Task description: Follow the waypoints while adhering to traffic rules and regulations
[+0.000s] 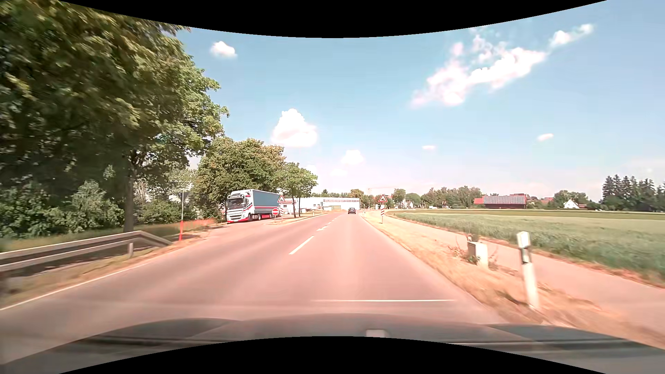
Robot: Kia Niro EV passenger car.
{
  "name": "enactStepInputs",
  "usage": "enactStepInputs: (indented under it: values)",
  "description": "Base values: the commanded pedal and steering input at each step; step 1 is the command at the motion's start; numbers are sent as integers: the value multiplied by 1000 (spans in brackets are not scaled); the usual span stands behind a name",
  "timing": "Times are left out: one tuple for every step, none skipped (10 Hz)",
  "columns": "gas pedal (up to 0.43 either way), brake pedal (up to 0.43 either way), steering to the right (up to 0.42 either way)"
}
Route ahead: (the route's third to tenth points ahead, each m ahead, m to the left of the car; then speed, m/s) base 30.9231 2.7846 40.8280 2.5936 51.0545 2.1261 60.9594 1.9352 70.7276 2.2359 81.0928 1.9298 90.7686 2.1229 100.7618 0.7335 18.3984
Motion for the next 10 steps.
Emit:
enactStepInputs:
  values:
    - [130,0,-2]
    - [130,0,-2]
    - [130,0,-2]
    - [130,0,-2]
    - [130,0,-2]
    - [130,0,-1]
    - [130,0,-1]
    - [130,0,-2]
    - [130,0,-1]
    - [130,0,-1]
